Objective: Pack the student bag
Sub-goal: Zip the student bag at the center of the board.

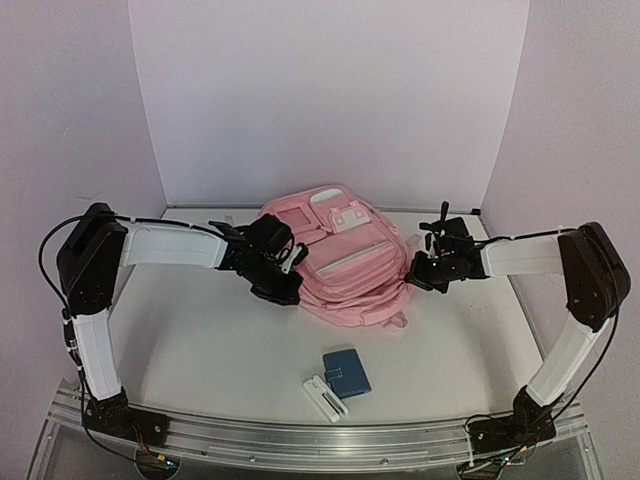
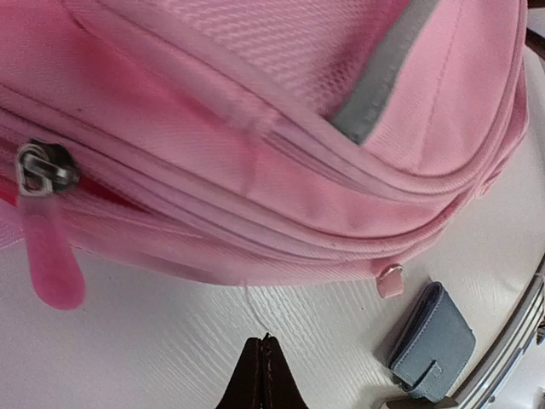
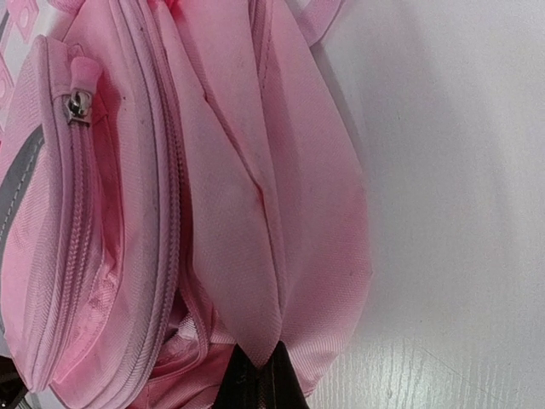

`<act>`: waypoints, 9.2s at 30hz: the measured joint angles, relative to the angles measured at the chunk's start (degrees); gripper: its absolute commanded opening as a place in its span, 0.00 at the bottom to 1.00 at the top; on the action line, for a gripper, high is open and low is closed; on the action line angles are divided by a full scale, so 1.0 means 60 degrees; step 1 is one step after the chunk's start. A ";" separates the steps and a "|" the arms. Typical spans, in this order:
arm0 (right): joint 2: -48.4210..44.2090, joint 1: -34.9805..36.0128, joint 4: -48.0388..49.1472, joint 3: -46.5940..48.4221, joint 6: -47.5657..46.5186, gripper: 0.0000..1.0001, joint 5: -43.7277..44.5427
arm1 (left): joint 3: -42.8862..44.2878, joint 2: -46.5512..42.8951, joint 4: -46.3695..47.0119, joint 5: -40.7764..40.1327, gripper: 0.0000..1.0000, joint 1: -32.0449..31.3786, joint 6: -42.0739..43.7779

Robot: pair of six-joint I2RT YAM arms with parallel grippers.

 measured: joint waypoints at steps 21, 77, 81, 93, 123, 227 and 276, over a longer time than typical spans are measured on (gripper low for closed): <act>-0.0001 0.0000 0.0190 -0.0125 0.0356 0.00 0.0012 | -0.0605 -0.1365 0.0157 -0.0272 0.52 0.0642 -0.0428; 0.0024 -0.0022 0.0261 -0.0188 0.0530 0.00 0.0221 | 0.1409 0.0697 -0.1288 0.0026 0.00 -0.0615 0.0445; 0.0052 -0.0043 0.0256 -0.0186 0.0582 0.00 0.0454 | 0.2142 0.1223 -0.1709 0.0029 0.00 -0.0992 0.0454; 0.0055 -0.0131 0.0250 -0.0188 0.0845 0.02 0.1222 | 0.4204 0.2363 -0.3129 0.0475 0.02 -0.1926 0.0712; -0.0925 0.4753 -0.2463 0.1047 0.1637 0.34 0.2411 | -0.1487 -0.1516 0.2149 0.1235 0.80 0.0832 -0.5144; -0.0570 0.3851 -0.3872 0.1442 0.0218 0.00 0.4260 | -0.1683 -0.0885 0.2892 0.1915 0.00 0.1590 -0.4206; -0.1814 0.2864 -0.3210 0.1122 -0.2552 0.00 0.0368 | 0.1560 0.0728 0.3545 -0.3398 0.36 -0.2058 0.5051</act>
